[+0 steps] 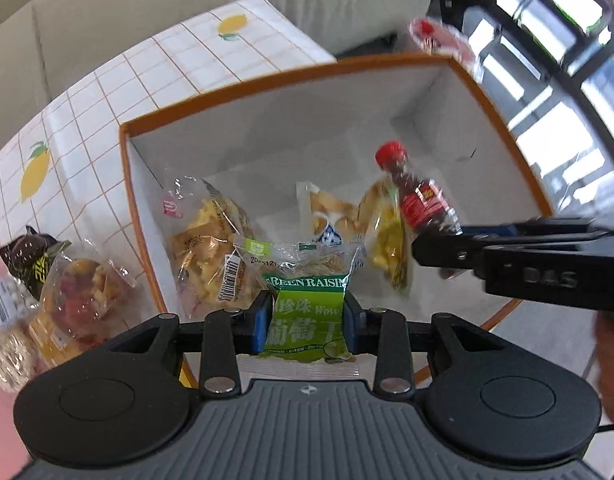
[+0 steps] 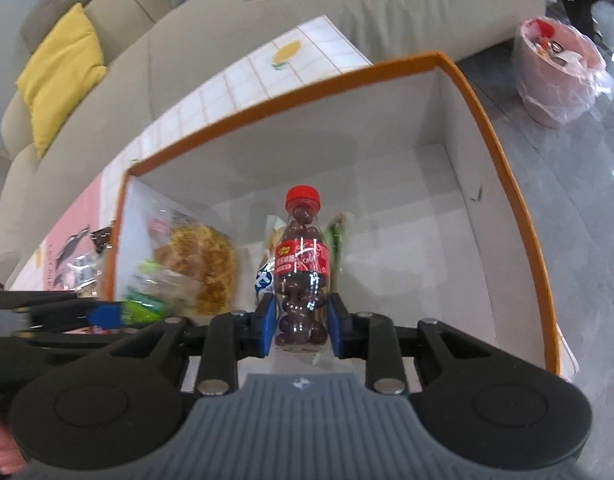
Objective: Organize snacks
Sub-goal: 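Carry both items over the orange box and release the raisin packet from the left tool, then lower the cola bottle into the box and open the right tool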
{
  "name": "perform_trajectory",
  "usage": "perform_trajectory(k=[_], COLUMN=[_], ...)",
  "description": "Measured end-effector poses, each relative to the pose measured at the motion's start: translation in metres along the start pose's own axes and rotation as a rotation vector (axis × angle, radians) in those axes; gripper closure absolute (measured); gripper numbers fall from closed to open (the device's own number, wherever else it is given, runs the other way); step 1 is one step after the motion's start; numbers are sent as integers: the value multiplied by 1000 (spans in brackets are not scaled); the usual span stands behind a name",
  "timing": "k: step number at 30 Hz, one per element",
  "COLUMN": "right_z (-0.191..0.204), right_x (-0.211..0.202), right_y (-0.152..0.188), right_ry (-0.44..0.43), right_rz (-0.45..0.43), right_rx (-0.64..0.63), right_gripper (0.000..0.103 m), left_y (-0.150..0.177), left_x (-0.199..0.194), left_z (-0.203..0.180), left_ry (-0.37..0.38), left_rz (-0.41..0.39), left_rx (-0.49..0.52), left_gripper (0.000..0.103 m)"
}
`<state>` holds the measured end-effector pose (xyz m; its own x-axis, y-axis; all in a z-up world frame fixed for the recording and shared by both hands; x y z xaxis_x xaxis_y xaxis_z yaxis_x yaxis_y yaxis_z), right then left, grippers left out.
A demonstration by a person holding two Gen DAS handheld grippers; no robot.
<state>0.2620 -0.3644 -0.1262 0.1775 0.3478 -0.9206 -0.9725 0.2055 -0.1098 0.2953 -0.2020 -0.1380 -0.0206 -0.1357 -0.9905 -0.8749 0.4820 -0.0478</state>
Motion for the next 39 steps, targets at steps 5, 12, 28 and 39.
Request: perform_trajectory(k=[5, 12, 28, 39], right_z=[8, 15, 38, 71], right_x=[8, 26, 50, 85], right_y=[1, 5, 5, 6], right_ry=[-4, -49, -135, -74], right_rz=[29, 111, 234, 304], right_rx=[-15, -56, 7, 25], right_gripper=[78, 78, 78, 75], left_y=[-2, 2, 39, 68], left_x=[16, 20, -56, -52], left_z=[-4, 0, 51, 91], left_ry=[-39, -77, 36, 29], left_rz=[93, 116, -126, -150], left_rx=[36, 36, -169, -304], left_gripper=[63, 54, 44, 44])
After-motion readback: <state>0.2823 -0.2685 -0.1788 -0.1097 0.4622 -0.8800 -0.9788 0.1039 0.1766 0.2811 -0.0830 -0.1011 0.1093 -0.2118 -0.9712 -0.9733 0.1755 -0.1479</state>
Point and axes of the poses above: each gripper's, at about its wrist camera, not at the fingertips, and x roughly the way its jaws point, z to its left, y to its underside, the point moved 2 cm from there along x, roughly the way its jaws point, and after that the axes turned 12 degrees about z, right-handed, at the moved point
